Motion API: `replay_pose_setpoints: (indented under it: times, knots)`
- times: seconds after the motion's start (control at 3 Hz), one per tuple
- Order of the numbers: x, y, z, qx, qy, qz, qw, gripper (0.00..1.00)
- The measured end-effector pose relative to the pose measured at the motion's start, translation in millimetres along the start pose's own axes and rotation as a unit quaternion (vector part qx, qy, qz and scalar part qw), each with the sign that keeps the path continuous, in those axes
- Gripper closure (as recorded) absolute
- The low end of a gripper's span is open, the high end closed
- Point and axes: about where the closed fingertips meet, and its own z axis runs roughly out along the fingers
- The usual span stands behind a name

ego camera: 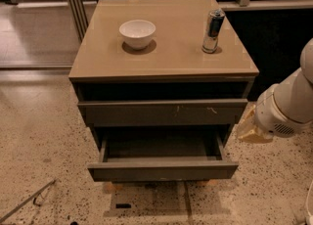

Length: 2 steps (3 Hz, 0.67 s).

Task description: Close middle drawer

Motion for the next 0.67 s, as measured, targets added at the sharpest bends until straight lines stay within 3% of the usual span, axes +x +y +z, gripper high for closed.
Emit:
replay_pose_setpoints:
  times: [0.33, 0.67]
  knots:
    - [5, 3, 7, -0.004, 0.006, -0.009, 0.9999, 1.00]
    - [40, 23, 58, -0.028, 0.001, -0.007, 0.9996, 1.00]
